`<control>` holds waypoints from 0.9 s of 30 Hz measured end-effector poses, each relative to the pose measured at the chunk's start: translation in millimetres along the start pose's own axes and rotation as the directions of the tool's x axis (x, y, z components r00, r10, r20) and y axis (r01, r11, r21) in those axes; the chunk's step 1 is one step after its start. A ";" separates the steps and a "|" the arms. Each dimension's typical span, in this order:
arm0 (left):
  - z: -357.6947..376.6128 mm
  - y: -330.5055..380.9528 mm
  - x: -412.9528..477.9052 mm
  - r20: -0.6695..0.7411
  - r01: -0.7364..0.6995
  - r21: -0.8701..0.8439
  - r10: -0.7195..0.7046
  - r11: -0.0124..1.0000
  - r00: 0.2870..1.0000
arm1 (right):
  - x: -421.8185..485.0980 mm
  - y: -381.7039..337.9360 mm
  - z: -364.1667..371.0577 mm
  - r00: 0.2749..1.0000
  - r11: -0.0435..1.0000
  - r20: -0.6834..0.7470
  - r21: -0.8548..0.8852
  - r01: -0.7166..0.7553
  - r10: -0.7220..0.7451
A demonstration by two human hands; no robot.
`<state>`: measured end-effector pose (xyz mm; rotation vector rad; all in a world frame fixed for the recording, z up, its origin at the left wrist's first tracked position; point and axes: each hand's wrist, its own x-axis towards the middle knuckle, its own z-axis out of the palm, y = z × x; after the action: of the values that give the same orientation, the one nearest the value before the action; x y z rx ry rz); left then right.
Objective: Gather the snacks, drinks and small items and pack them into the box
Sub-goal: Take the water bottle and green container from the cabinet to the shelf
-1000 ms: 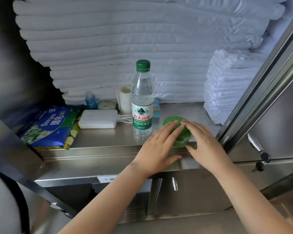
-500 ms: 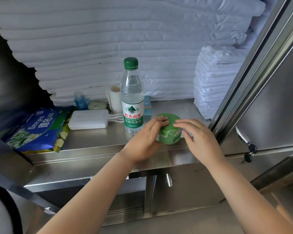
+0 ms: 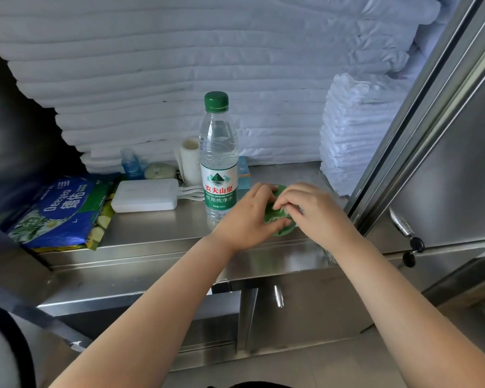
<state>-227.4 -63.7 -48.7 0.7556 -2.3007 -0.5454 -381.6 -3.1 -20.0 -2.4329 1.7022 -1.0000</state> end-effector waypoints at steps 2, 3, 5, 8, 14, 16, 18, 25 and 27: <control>0.6 -1.6 -1.3 0.009 -0.010 -0.023 0.010 1.000 1.000 | -4.2 2.8 -0.5 0.996 0.999 -0.082 -0.047 -0.019 0.015; 0.8 -2.7 -2.0 0.011 -0.011 -0.031 0.012 0.999 1.000 | -8.1 4.1 -0.8 0.991 0.996 -0.131 -0.080 -0.031 0.020; 0.1 -5.7 -3.1 0.019 -0.001 -0.043 0.002 0.999 1.000 | -19.2 4.5 0.0 0.978 0.993 -0.203 -0.097 -0.063 0.042; -1.4 -10.4 -3.6 0.032 0.004 -0.055 -0.002 0.998 0.999 | -41.7 4.1 6.4 0.990 0.990 -0.133 -0.127 -0.063 0.046; 2.3 -6.4 1.9 0.079 0.016 -0.100 -0.008 0.995 0.997 | -42.6 9.0 13.2 0.996 0.977 -0.043 -0.194 -0.084 0.077; 2.1 -5.7 3.5 0.089 0.028 -0.114 -0.018 0.993 0.996 | -34.1 8.2 11.3 0.996 0.982 -0.070 -0.171 -0.074 0.063; 1.1 -5.8 4.5 0.110 0.063 -0.147 -0.047 0.987 0.993 | -26.1 8.3 5.8 0.995 0.989 -0.073 -0.121 -0.080 0.071; 1.1 -9.0 9.2 0.066 -0.003 -0.077 0.008 0.997 0.998 | 3.7 9.7 -12.9 0.975 0.978 0.098 0.042 -0.206 0.201; 2.1 -8.8 9.4 0.052 -0.030 -0.066 0.033 0.997 0.998 | 6.6 10.0 -12.2 0.973 0.975 0.083 0.043 -0.218 0.214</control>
<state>-231.5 -75.9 -50.8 0.6800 -2.3278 -0.6298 -394.8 -8.5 -10.6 -2.1664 1.8409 -0.8985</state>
